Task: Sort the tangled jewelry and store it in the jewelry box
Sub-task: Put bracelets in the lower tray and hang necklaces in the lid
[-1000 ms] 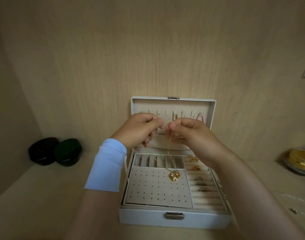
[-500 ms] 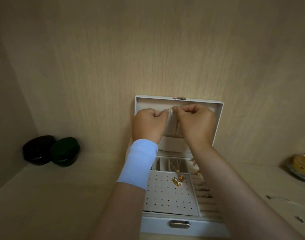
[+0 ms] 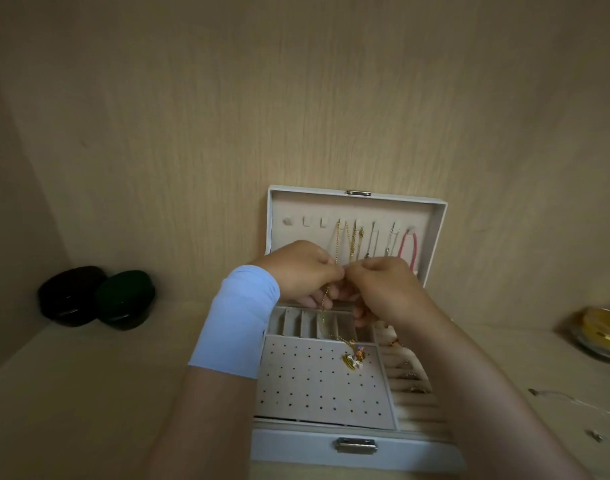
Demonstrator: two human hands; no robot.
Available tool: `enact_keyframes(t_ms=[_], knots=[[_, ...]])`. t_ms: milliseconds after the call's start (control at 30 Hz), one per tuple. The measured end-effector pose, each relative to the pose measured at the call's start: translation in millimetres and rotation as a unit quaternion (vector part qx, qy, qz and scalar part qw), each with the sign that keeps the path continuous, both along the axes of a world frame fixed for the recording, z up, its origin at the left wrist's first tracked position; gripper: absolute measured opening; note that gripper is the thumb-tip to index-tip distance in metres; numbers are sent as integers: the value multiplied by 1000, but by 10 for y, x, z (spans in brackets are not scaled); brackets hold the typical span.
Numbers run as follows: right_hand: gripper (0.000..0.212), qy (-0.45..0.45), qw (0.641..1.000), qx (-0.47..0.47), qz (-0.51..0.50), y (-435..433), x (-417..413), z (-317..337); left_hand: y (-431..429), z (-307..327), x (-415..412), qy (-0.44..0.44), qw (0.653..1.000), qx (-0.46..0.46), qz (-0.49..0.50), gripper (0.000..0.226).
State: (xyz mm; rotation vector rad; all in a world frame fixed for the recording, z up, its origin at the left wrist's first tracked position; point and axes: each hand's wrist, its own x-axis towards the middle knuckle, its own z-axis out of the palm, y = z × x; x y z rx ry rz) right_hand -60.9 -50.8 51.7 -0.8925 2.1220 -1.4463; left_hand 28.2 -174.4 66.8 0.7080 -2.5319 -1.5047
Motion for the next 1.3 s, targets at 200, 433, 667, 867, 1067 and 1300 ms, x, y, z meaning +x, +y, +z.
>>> enact_keyframes(t_ms=[200, 433, 667, 867, 1067, 1300], knots=[[24, -65, 991, 47, 107, 37, 8, -27, 41, 50, 110, -58, 997, -46, -16, 16], [17, 10, 986, 78, 148, 168, -80, 27, -79, 77, 258, 54, 994, -49, 75, 10], [28, 194, 974, 55, 104, 288, -142, 210, 218, -92, 81, 28, 993, 98, -62, 19], [26, 215, 973, 43, 70, 352, -276, 214, 280, -80, 54, 34, 985, 145, -83, 7], [13, 105, 964, 123, 210, 348, -207, 147, 218, 84, 130, 86, 994, 55, -34, 12], [24, 76, 981, 18, 176, 236, -154, 44, 168, 95, 168, 129, 991, -33, 16, 12]])
